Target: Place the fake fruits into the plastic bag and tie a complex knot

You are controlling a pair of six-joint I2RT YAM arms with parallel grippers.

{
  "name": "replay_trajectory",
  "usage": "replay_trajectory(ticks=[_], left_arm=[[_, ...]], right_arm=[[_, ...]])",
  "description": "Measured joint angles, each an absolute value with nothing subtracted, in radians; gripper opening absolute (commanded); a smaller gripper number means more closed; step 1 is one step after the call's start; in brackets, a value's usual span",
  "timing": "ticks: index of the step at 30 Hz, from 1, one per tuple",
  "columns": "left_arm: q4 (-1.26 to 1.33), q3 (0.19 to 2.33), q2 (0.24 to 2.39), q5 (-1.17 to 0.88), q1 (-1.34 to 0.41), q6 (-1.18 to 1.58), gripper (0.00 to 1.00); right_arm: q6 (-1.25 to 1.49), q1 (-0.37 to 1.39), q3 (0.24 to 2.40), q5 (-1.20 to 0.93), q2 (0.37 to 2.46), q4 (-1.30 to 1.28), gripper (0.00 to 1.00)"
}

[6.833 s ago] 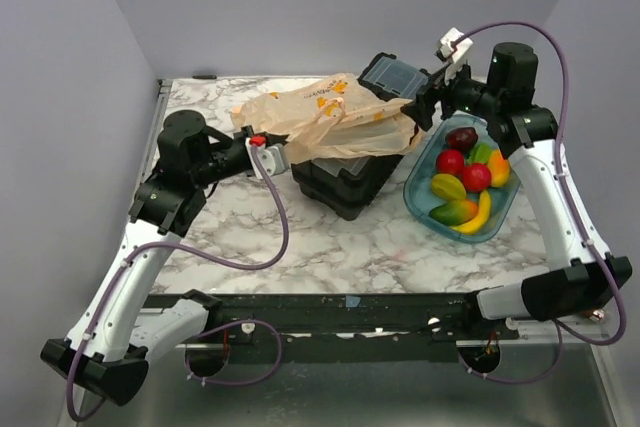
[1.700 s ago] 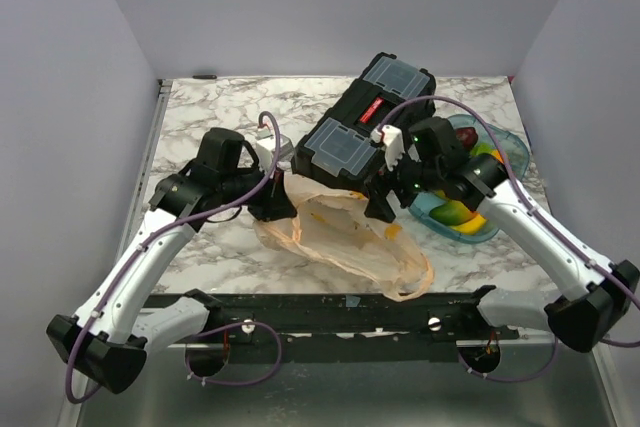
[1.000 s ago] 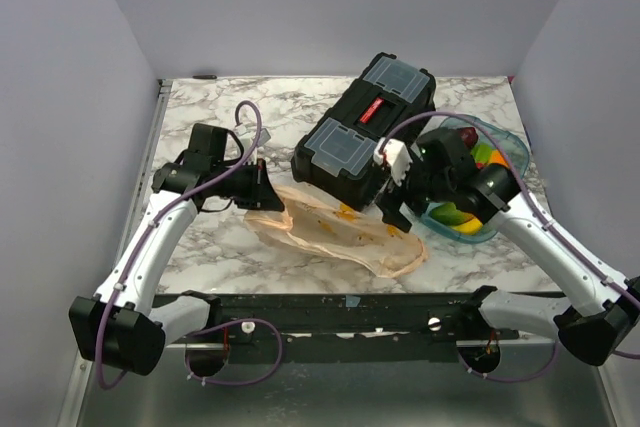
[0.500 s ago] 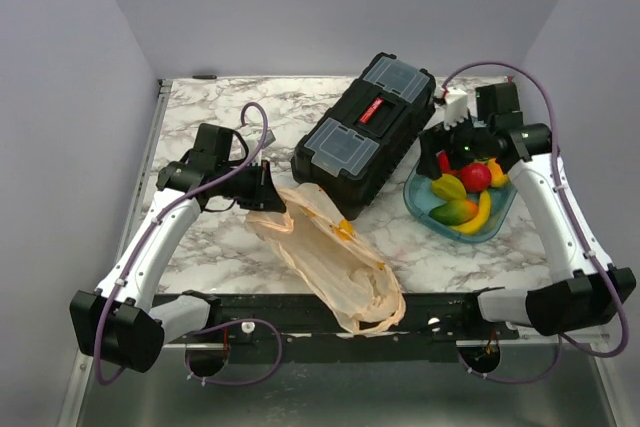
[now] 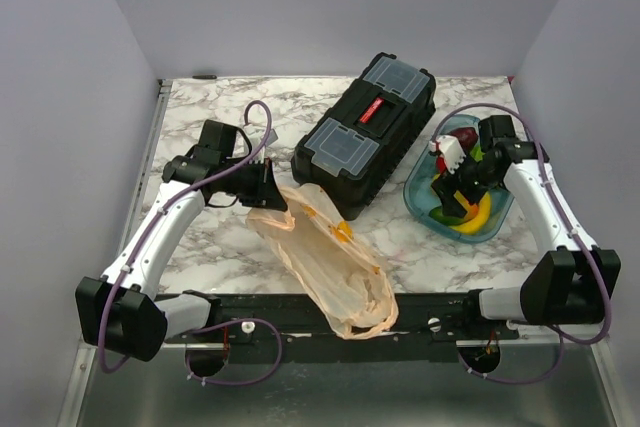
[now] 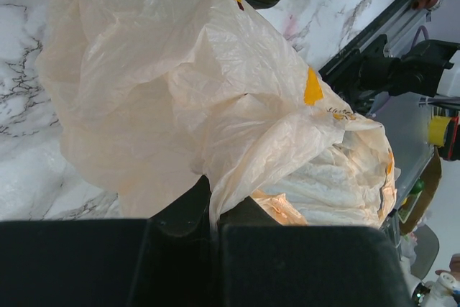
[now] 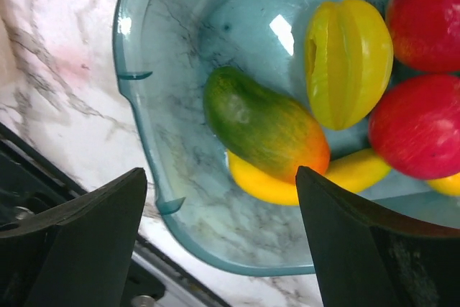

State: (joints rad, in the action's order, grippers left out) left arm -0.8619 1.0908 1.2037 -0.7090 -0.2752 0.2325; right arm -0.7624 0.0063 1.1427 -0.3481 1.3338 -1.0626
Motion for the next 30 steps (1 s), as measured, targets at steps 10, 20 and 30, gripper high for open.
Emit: replay_trajectory(ticks=[10, 20, 30], left_arm=[[-0.863, 1.106, 1.211, -0.709, -0.275, 0.233, 0.00], [-0.863, 1.106, 1.211, -0.709, -0.275, 0.233, 0.00], [-0.863, 1.106, 1.220, -0.709, -0.275, 0.237, 0.00]], right_arm=[[-1.161, 0.006, 0.988, -0.332, 1.370, -0.955, 0.85], [-1.328, 0.006, 0.930, -0.290, 1.511, -0.751, 0.82], [-1.358, 0.006, 0.904, -0.279, 1.512, -0.704, 0.37]])
